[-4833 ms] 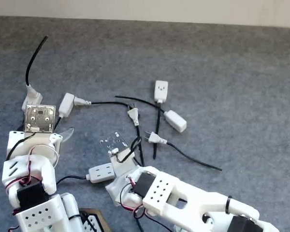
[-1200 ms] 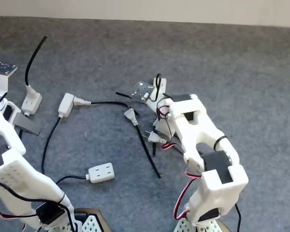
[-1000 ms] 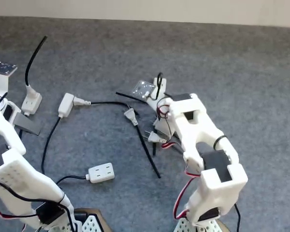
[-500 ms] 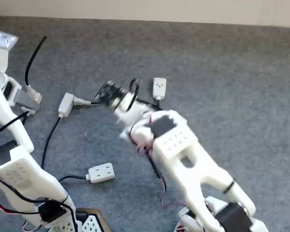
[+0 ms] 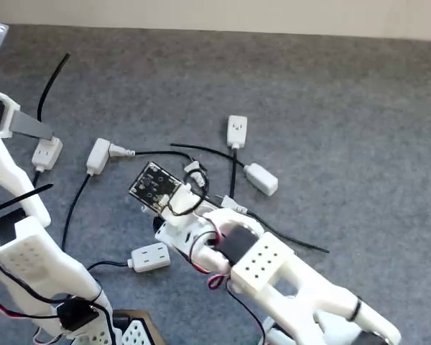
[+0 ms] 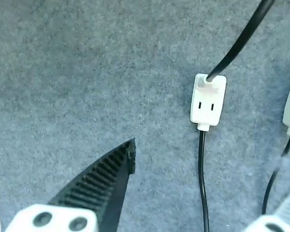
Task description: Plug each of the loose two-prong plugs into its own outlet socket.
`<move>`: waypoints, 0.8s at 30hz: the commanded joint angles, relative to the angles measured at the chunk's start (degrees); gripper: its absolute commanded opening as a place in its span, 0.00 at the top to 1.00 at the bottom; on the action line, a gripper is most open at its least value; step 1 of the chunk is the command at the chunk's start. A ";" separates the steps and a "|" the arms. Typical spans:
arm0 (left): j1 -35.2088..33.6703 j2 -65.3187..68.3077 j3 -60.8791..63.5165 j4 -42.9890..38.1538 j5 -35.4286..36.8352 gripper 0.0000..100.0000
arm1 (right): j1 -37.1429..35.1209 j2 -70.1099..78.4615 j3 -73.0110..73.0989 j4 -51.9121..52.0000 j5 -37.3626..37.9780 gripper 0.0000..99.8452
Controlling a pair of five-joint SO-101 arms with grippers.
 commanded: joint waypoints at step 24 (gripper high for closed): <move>17.71 -88.31 86.11 -27.60 8.62 0.53 | 0.22 -2.59 2.86 -2.95 -7.03 0.99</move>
